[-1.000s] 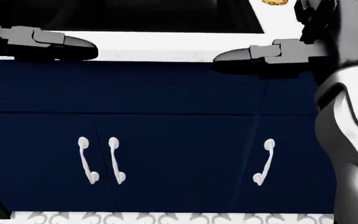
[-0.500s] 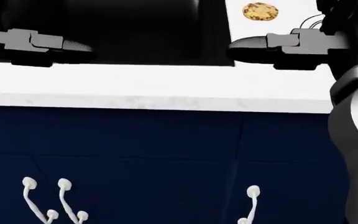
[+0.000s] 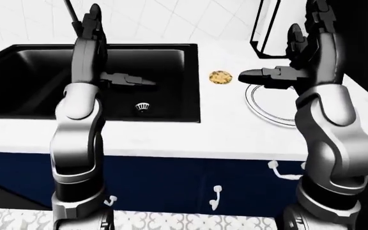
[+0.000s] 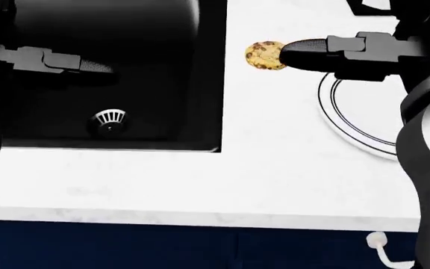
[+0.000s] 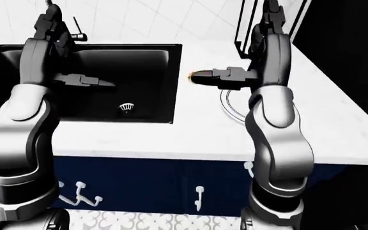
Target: Place the pastries on the plates.
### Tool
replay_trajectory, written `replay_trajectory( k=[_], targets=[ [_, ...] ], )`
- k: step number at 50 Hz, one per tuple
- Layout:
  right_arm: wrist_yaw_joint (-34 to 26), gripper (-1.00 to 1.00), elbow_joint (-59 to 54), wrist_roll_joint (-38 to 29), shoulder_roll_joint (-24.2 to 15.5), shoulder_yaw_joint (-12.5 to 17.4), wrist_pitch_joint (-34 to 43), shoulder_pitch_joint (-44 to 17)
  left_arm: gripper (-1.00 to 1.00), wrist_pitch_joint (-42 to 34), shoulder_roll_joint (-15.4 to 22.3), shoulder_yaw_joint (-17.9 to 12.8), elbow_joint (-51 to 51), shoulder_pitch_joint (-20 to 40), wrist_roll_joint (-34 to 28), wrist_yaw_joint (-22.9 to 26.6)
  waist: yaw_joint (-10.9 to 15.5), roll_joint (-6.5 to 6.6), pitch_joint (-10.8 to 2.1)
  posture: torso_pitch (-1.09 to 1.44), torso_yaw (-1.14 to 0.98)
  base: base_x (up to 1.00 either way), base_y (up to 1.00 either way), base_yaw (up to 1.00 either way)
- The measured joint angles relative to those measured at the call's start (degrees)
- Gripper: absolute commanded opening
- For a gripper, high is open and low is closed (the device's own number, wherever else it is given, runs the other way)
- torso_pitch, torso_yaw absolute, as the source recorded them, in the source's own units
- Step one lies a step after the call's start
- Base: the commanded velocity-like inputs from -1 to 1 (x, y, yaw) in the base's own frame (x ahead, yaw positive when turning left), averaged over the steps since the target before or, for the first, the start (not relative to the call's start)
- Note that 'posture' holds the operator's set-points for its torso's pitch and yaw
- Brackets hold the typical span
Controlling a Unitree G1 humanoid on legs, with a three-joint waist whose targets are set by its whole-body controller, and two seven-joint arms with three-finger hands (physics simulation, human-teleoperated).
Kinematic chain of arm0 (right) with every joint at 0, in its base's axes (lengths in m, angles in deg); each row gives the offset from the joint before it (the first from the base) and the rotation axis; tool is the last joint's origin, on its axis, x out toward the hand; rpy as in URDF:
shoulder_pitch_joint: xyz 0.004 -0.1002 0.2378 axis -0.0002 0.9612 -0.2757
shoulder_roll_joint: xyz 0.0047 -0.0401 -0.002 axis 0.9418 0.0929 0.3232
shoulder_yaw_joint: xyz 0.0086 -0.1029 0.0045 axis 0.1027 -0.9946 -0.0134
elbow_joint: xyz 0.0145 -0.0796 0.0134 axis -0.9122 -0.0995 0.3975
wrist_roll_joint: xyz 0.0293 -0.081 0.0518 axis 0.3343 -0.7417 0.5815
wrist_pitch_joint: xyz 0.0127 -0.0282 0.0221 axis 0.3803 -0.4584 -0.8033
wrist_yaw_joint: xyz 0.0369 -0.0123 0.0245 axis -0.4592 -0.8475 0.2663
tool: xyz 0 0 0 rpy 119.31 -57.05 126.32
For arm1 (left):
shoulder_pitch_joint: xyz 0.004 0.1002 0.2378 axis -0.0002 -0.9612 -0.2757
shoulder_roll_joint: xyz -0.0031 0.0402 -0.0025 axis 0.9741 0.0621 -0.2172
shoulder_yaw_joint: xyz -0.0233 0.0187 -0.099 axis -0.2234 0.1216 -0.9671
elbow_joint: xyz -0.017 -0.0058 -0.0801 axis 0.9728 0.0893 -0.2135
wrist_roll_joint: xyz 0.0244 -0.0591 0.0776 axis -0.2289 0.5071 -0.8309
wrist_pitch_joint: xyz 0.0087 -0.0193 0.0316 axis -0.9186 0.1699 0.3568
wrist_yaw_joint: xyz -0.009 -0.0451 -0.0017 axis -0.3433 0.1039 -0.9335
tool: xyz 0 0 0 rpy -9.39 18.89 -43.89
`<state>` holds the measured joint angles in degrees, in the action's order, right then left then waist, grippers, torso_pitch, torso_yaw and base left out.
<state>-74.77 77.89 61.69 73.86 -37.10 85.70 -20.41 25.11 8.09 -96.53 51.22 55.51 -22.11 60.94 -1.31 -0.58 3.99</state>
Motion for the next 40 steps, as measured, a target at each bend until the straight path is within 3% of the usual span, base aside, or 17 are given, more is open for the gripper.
replay_trajectory(
  k=[3,6,12,18,20,26,28,31,34,35,37,40],
  targets=[
    [0.5,1.00,-0.5,0.2,-0.2,-0.1,1.0,-0.4,1.00,0.2,0.0,-0.1,-0.4,-0.1,0.0,-0.1,0.6,2.09,-2.04,0.00,0.00,0.00,0.00,-0.36],
    [0.5,1.00,0.0,0.4,-0.2,-0.7,1.0,-1.3,1.00,0.2,0.5,-0.8,-1.3,-0.4,0.1,-0.2,1.2,5.00,-2.55,0.00,0.00,0.00,0.00,-0.57],
    [0.0,1.00,0.5,0.8,0.0,-1.3,1.6,-0.7,1.00,-0.6,0.8,-1.5,-0.9,-1.8,-0.1,-0.7,0.6,3.63,-2.77,0.00,0.00,0.00,0.00,-0.56],
    [-0.1,1.00,1.2,-0.5,-0.5,-1.3,0.7,-0.5,1.00,0.0,0.7,-0.8,-1.9,-1.8,0.3,-0.4,1.3,0.37,-2.32,0.00,0.00,0.00,-0.03,-0.28],
    [-0.7,1.00,1.1,-1.1,-0.5,-1.6,0.4,-0.9,1.00,0.3,0.5,-0.8,-2.2,-1.5,0.4,-0.3,1.8,-1.49,-2.05,0.00,0.00,0.00,0.00,0.00],
    [-3.1,1.00,-1.3,-2.7,0.8,-2.9,1.7,0.0,1.00,-0.5,0.5,-0.5,-0.7,-2.8,0.6,0.0,1.3,1.35,0.87,0.00,0.00,0.10,-0.46,0.00],
    [-4.0,1.00,-1.0,-2.7,1.1,-3.6,2.0,-0.4,1.00,-1.0,0.7,-1.4,-0.5,-2.9,0.2,-0.3,1.3,2.22,-0.49,0.00,0.00,0.14,-0.50,0.00],
    [-4.7,1.00,0.1,-2.7,1.0,-3.1,1.3,-1.7,1.00,-1.4,1.2,-1.7,-1.3,-1.3,-0.3,-0.4,1.6,0.85,-2.32,0.00,0.00,0.13,-0.45,0.00],
    [-4.6,1.00,1.1,-3.1,0.7,-2.2,0.0,-2.2,1.00,0.0,1.2,-1.3,-2.5,0.0,-0.6,-0.5,1.6,-2.22,-2.96,0.00,0.00,0.10,-0.34,0.00],
    [-4.5,1.00,1.0,-3.2,0.7,-1.8,-0.3,-1.7,1.00,0.5,0.6,-0.8,-2.4,-0.4,-0.7,-0.4,1.2,-1.73,-2.49,0.00,0.00,0.09,-0.34,0.00],
    [-4.2,1.00,0.1,-3.5,0.7,-1.1,0.1,-0.4,1.00,0.7,0.0,0.6,-1.6,-1.2,-0.4,0.1,0.8,-2.16,-1.41,0.00,0.00,0.09,-0.33,0.00],
    [-3.9,1.00,-0.6,-3.6,0.9,-1.6,0.7,-0.9,1.00,0.0,0.1,0.1,-1.1,-2.2,-0.1,0.5,0.9,-1.59,-0.45,0.00,0.00,0.00,0.00,0.00]
  ],
)
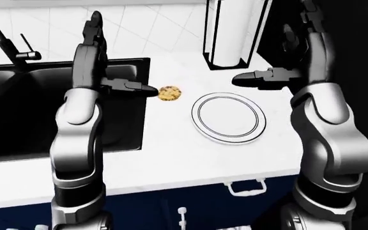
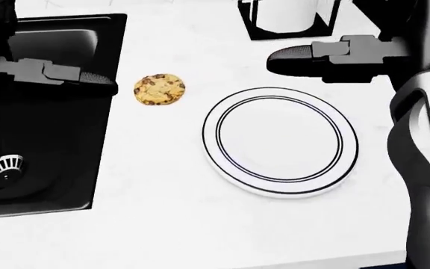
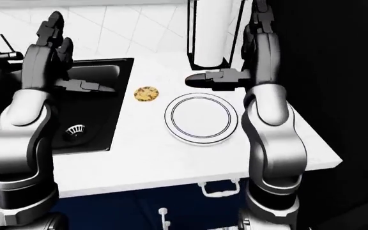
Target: Place the pastries on the plates.
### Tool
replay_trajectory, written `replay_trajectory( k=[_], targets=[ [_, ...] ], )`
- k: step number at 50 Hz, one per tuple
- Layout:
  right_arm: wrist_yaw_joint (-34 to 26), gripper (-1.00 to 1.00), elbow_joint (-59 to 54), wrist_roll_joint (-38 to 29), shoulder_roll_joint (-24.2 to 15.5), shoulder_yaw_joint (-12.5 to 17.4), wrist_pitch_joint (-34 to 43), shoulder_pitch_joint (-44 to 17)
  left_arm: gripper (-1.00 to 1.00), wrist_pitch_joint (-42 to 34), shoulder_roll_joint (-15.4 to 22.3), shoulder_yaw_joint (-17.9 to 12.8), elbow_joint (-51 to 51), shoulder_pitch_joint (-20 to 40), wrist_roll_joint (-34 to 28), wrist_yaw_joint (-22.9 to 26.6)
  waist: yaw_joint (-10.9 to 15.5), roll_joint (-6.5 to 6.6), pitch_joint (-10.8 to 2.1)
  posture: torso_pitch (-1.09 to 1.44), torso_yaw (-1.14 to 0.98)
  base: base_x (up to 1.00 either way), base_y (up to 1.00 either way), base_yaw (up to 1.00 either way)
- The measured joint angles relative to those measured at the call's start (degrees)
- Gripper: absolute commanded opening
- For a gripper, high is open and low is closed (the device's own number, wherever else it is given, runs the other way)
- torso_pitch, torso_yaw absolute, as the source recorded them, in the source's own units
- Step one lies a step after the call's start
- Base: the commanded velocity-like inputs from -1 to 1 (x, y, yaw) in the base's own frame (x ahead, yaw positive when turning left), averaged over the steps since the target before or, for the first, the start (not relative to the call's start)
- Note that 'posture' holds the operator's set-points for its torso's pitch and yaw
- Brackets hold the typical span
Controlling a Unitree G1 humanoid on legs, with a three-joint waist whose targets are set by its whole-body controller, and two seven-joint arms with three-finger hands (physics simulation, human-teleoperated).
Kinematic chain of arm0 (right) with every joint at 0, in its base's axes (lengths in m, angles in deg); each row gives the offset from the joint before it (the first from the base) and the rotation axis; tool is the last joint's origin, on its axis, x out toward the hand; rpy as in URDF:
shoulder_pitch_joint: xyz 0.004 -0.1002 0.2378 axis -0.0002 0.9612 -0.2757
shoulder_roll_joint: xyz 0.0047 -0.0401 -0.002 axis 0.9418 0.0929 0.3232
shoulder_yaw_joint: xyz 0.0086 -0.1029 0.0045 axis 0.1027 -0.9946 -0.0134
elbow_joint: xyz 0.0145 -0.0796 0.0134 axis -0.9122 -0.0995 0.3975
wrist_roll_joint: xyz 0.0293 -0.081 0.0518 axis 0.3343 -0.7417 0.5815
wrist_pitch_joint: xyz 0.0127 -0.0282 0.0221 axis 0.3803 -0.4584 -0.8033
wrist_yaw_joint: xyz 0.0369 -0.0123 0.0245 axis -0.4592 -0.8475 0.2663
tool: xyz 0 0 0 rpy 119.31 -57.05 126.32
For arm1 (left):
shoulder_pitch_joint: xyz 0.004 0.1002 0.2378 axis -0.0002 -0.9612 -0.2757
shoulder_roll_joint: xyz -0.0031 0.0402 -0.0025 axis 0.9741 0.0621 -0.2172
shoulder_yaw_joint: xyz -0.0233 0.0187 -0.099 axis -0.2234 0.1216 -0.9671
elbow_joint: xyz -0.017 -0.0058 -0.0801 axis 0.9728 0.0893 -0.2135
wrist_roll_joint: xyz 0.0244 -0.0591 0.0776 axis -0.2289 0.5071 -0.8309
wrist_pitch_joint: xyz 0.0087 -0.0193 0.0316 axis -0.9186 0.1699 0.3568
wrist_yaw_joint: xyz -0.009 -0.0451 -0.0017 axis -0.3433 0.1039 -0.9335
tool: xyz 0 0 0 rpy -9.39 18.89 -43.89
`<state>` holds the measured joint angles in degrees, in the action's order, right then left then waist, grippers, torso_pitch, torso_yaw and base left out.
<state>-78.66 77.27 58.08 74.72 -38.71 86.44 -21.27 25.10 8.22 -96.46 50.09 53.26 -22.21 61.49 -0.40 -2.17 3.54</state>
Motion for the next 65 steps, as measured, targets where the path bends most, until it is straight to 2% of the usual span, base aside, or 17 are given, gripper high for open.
replay_trajectory(
  k=[4,10,12,14,17,20,22,25,31,34,36,38,44,48,52,59,65],
  targets=[
    [-0.3,1.00,0.3,-0.2,0.2,-0.9,-1.0,-0.4,1.00,-0.2,0.3,-1.0,-0.1,-0.2,-0.3,-0.3,0.4,0.48,0.71,0.00,0.00,0.00,0.00,0.00],
    [-0.2,1.00,0.8,-0.7,0.2,-0.2,-0.5,0.4,1.00,0.2,0.5,-0.4,-1.0,0.0,-0.4,-0.1,-0.6,1.60,0.59,0.00,0.00,0.00,0.00,0.00],
    [-0.2,1.00,0.8,-0.8,0.2,-0.1,-0.2,0.5,1.00,-0.4,0.8,0.0,-0.5,0.3,-0.5,0.6,-1.0,2.58,0.38,0.00,0.00,0.00,0.00,0.00],
    [-0.3,1.00,1.1,-0.8,0.2,-0.2,0.2,0.3,1.00,-0.7,1.4,0.2,0.5,0.8,-0.9,1.6,-1.2,4.42,-0.33,0.00,0.00,0.00,0.00,0.00],
    [-0.1,1.00,1.6,0.1,1.2,-0.2,0.6,1.1,1.00,-1.2,2.3,-0.1,3.1,1.8,-1.9,3.1,-0.1,3.30,-0.54,0.00,0.00,0.00,-0.30,0.00],
    [0.0,1.00,1.4,1.3,1.2,-0.9,1.1,1.1,1.00,-1.9,2.5,-1.3,4.0,2.2,-2.9,3.6,0.6,5.99,-1.70,0.00,0.00,0.00,-0.73,0.00],
    [0.1,1.00,1.8,1.6,0.6,-0.8,0.9,0.7,1.00,-1.4,2.7,-1.6,3.3,2.8,-3.3,3.6,0.6,6.38,-1.84,0.00,0.00,0.00,-0.97,0.00],
    [0.4,1.00,2.4,1.6,0.3,-0.3,0.3,0.1,1.00,0.0,2.9,-1.5,3.2,3.8,-3.6,3.7,1.0,4.84,-1.86,0.00,0.00,0.00,-0.48,0.00],
    [0.4,1.00,3.2,2.1,-0.5,-0.1,0.3,-0.3,1.00,0.0,2.6,-1.1,5.1,5.5,-4.0,3.7,2.0,-1.67,-1.12,0.00,0.00,0.00,-0.09,0.00],
    [0.9,1.00,3.2,1.7,-0.7,1.3,0.5,1.3,1.00,0.7,1.7,0.5,5.1,4.9,-3.6,4.1,1.3,0.94,0.27,0.00,0.00,0.00,0.00,0.00],
    [1.2,1.00,2.5,1.3,-0.8,1.4,1.1,1.7,1.00,-0.1,1.5,0.3,6.4,5.7,-2.8,4.4,0.9,2.49,0.36,0.00,0.00,0.00,0.00,0.00],
    [1.2,1.00,2.6,1.2,-0.5,0.9,1.3,2.0,1.00,-0.8,2.5,-0.1,8.3,7.2,-2.1,4.6,0.9,3.09,0.15,0.00,0.00,0.00,0.00,0.00],
    [0.8,1.00,3.9,1.6,-0.2,0.5,0.5,1.9,1.00,2.8,6.1,1.4,19.3,14.5,-4.8,8.6,0.9,2.17,-0.92,0.00,0.00,0.00,0.00,0.00],
    [0.9,1.00,4.1,1.9,-0.3,0.7,0.1,2.0,1.00,5.9,6.0,2.6,27.4,18.4,-7.9,12.3,1.1,1.91,-1.23,0.00,0.00,0.00,0.00,0.00],
    [1.2,1.00,3.9,2.1,-0.3,0.8,0.3,2.2,1.00,12.5,5.6,3.8,41.2,23.3,-11.0,14.8,1.1,1.60,-1.31,0.00,0.00,0.00,0.00,0.00],
    [1.4,1.00,4.2,2.8,-1.0,1.4,1.0,1.7,1.00,26.4,3.3,3.9,65.6,29.3,-14.1,13.2,1.1,0.98,-1.65,0.00,0.00,0.00,0.00,0.00],
    [1.7,1.00,5.0,3.5,-1.4,1.7,1.5,2.0,1.00,33.2,1.6,4.4,78.5,31.9,-15.2,10.6,1.1,0.56,-1.80,0.00,0.00,0.00,0.00,0.00]
  ],
)
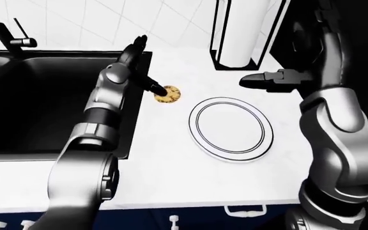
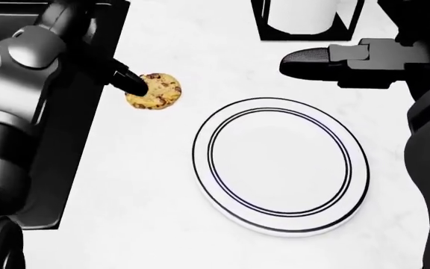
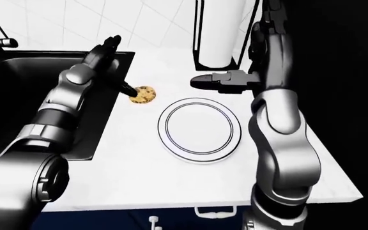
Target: Place the pastries on the plates.
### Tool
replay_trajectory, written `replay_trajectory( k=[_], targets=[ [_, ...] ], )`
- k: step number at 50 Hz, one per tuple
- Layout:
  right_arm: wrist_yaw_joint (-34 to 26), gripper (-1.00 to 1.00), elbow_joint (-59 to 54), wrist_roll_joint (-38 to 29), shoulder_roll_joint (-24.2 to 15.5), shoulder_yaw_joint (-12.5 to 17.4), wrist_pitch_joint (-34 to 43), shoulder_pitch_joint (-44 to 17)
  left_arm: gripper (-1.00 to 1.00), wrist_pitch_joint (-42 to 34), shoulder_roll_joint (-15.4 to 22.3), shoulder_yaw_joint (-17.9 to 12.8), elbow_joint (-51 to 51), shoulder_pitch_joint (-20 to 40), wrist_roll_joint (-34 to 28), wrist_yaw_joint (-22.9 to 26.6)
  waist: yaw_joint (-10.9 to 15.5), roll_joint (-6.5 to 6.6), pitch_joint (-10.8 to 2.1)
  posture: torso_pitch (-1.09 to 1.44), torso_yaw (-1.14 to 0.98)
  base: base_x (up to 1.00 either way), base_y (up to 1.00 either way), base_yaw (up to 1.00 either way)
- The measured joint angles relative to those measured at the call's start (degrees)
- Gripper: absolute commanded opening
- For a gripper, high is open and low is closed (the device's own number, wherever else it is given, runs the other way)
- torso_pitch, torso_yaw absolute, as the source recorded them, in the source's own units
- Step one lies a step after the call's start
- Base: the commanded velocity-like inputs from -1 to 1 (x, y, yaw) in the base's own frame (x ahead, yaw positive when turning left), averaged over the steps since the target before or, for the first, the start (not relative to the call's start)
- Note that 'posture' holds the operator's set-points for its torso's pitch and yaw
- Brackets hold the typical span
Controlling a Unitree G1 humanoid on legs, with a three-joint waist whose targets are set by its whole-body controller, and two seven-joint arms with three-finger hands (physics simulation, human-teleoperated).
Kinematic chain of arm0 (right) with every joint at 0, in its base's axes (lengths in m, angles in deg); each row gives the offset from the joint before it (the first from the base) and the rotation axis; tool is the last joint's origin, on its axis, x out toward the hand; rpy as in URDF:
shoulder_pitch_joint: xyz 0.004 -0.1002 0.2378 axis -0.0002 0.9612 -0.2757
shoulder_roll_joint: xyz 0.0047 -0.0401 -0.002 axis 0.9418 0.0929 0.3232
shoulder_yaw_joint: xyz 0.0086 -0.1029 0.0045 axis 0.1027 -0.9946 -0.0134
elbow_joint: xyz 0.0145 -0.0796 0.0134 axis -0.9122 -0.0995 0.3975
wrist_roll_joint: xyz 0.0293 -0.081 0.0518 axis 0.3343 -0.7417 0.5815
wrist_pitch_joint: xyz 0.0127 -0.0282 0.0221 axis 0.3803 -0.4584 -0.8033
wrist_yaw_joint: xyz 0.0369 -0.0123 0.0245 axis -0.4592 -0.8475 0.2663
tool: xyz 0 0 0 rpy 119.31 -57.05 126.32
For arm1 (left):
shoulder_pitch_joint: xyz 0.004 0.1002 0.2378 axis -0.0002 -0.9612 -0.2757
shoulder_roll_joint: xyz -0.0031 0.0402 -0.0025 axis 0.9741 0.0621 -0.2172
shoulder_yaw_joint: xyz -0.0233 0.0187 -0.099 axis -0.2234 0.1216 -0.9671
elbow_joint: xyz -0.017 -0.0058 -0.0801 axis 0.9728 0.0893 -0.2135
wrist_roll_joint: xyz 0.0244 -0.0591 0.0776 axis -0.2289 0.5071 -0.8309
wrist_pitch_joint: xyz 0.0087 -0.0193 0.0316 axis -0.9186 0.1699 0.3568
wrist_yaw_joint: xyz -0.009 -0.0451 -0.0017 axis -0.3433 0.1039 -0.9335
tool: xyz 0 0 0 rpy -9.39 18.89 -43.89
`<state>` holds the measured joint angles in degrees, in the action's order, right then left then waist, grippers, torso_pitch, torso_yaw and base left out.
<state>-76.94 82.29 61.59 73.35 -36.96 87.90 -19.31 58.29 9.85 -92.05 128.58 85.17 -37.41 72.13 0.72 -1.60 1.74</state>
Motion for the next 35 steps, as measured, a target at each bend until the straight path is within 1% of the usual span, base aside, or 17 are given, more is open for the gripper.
replay_trajectory(
  k=[5,10,22,30,35],
  targets=[
    [0.4,1.00,0.4,0.4,0.0,-0.2,0.3,0.4,1.00,2.3,-2.1,1.2,3.6,1.0,-1.3,1.1,0.0,-0.14,-0.11,0.00,0.00,0.00,0.00,0.00],
    [0.8,1.00,1.2,0.9,0.2,0.0,0.9,0.4,1.00,4.2,-3.8,0.8,5.4,1.2,-1.6,0.9,-0.1,-0.07,-0.12,0.00,0.00,0.00,0.00,0.00],
    [1.4,1.00,2.2,1.8,-0.5,0.4,1.9,0.5,1.00,6.6,-6.0,1.7,9.2,1.0,-3.2,0.5,-0.1,-0.11,-0.02,0.00,0.00,0.00,0.00,0.00],
    [1.7,1.00,2.4,2.2,-0.9,0.7,2.0,0.4,1.00,7.2,-5.8,2.2,11.1,0.7,-5.8,-0.5,-0.1,-0.24,-0.05,0.00,0.00,0.00,0.00,0.00],
    [1.6,1.00,2.5,2.3,-0.9,0.8,1.7,1.1,1.00,7.5,-5.7,1.6,11.7,0.0,-6.8,-0.7,-0.1,-0.30,-0.11,0.00,0.00,0.00,0.00,0.00]
  ],
)
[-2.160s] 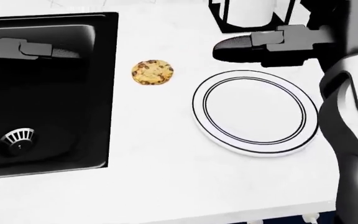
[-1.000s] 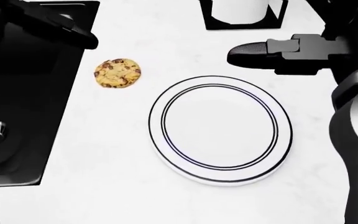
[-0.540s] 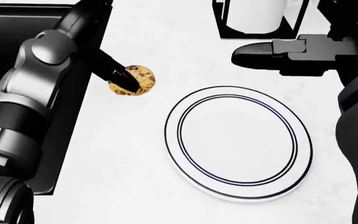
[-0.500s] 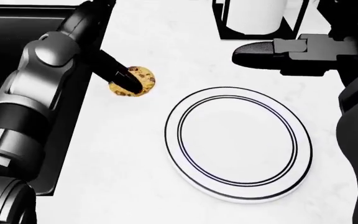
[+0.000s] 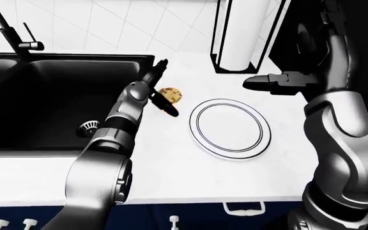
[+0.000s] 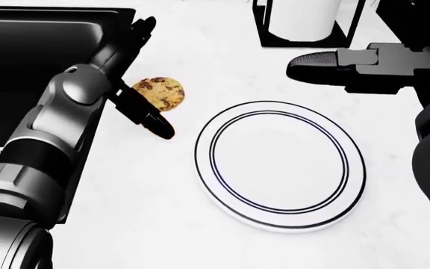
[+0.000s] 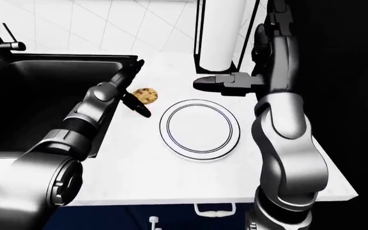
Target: Place the pastries on the plates.
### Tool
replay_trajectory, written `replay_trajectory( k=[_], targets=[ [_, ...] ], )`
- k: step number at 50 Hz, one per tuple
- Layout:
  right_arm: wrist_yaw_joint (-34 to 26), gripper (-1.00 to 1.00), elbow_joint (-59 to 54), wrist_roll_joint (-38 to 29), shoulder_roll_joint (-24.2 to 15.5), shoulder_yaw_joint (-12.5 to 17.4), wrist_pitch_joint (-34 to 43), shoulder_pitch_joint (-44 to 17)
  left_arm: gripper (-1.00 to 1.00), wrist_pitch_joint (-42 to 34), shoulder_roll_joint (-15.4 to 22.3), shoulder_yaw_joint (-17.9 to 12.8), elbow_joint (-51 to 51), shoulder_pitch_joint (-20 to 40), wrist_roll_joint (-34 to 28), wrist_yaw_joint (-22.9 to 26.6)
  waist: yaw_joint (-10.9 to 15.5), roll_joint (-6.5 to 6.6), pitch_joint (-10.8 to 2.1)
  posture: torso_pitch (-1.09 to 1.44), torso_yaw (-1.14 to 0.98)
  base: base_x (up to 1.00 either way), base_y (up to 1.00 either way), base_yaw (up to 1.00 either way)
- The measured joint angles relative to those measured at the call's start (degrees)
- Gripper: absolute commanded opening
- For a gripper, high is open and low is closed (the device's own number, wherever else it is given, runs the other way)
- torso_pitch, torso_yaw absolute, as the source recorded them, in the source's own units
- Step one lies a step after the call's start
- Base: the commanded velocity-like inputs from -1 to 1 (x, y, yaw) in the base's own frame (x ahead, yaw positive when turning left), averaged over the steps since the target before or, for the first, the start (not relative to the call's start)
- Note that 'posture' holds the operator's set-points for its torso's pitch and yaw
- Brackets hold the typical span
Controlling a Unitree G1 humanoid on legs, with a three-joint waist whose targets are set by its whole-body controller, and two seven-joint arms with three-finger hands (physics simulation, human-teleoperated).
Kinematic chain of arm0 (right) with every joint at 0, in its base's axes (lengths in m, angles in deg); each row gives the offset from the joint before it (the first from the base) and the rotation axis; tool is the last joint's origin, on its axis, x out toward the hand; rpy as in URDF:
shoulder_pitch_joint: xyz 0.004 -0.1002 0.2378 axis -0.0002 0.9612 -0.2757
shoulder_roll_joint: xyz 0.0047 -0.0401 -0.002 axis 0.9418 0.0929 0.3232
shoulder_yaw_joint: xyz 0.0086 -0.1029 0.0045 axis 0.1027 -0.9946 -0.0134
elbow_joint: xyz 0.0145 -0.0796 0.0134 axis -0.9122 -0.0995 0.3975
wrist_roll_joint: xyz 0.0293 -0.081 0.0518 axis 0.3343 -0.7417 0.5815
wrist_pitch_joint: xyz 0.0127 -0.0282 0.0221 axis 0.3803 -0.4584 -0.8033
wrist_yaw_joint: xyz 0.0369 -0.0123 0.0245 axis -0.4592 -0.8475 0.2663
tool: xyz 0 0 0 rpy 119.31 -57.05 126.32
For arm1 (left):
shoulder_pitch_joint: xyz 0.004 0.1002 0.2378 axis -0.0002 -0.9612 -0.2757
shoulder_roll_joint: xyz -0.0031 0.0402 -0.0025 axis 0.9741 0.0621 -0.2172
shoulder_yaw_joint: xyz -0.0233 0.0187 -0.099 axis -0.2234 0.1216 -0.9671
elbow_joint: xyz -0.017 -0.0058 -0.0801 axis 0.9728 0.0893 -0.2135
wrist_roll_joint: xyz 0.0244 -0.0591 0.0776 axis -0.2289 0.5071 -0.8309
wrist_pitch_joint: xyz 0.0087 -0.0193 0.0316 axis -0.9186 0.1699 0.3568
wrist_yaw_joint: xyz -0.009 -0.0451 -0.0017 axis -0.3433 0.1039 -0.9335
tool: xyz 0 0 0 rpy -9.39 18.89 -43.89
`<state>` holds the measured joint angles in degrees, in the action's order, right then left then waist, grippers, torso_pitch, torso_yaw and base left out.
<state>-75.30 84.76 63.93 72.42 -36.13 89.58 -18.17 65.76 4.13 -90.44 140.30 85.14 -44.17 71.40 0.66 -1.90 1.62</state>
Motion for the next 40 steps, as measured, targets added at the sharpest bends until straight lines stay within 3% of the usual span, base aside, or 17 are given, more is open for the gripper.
replay_trajectory(
  k=[10,11,17,20,40],
  targets=[
    [0.2,1.00,0.7,0.0,0.1,-0.1,0.2,0.5,0.99,0.7,0.5,-0.9,0.6,-0.1,-0.3,-1.6,-0.1,0.13,-0.42,0.00,0.00,0.00,0.00,0.00],
    [0.1,1.00,0.9,0.0,0.0,0.0,0.3,0.6,0.86,0.7,0.5,-1.0,0.7,-0.1,-0.3,-1.7,-0.1,0.14,-0.45,0.00,0.00,0.00,0.00,0.00],
    [0.2,1.00,1.3,0.0,-0.1,0.5,0.6,1.0,0.66,0.8,0.5,-1.2,0.8,-0.2,-0.2,-1.0,0.0,0.22,-0.73,0.00,0.00,0.00,0.00,0.00],
    [0.3,1.00,1.0,0.0,0.0,0.3,0.5,0.9,0.46,0.7,0.4,-1.2,0.8,-0.1,-0.3,-0.3,0.1,0.24,-0.77,0.00,0.00,0.00,0.00,0.00],
    [0.5,1.00,2.6,0.8,-0.3,0.7,1.4,1.2,0.01,1.8,0.4,-0.9,-0.5,-0.1,-2.1,-2.5,0.1,0.23,-1.06,0.00,0.00,0.00,0.00,0.00]
  ],
)
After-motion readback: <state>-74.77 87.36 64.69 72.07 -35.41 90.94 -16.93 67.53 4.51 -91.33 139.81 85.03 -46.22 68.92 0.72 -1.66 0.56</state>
